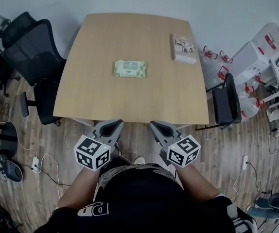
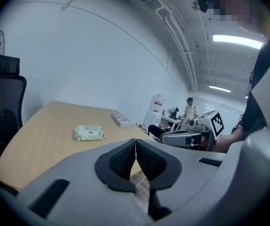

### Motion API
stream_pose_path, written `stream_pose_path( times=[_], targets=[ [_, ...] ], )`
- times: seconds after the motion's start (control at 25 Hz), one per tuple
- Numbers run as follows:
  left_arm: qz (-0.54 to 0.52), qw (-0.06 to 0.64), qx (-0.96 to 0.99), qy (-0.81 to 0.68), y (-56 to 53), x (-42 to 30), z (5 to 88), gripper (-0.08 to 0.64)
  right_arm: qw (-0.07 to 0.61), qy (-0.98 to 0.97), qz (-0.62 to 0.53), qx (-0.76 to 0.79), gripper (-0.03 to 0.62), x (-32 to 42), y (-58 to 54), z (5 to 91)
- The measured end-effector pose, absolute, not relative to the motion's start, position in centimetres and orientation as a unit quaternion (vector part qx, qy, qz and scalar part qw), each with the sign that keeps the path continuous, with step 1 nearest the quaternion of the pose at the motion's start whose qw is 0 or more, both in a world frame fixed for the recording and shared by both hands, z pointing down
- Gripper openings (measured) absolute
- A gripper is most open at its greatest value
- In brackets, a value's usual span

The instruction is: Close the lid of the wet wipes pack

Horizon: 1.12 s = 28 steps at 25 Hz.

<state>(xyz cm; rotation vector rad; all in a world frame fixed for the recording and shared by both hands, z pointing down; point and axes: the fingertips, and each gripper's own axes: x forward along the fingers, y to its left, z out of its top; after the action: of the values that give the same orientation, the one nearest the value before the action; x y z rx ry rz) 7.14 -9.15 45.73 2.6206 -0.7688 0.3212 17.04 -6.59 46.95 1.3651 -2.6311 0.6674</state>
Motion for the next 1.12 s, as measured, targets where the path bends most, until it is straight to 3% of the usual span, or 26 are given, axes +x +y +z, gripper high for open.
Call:
stream_pose_path(
  times=[0.4, 1.12],
  targets=[
    [0.119, 0.195, 0.931, -0.283, -4.7, 5.7, 46.2, 0.020, 0.058, -0.874, 0.220, 0.429, 0.005, 15.2, -2.5, 47.4],
    [0.128, 0.155, 0.954, -0.224, -7.1, 2.3, 43.3, 0.020, 0.059, -0.852, 0.204, 0.478, 0.005, 10.7, -3.8, 45.4]
  ],
)
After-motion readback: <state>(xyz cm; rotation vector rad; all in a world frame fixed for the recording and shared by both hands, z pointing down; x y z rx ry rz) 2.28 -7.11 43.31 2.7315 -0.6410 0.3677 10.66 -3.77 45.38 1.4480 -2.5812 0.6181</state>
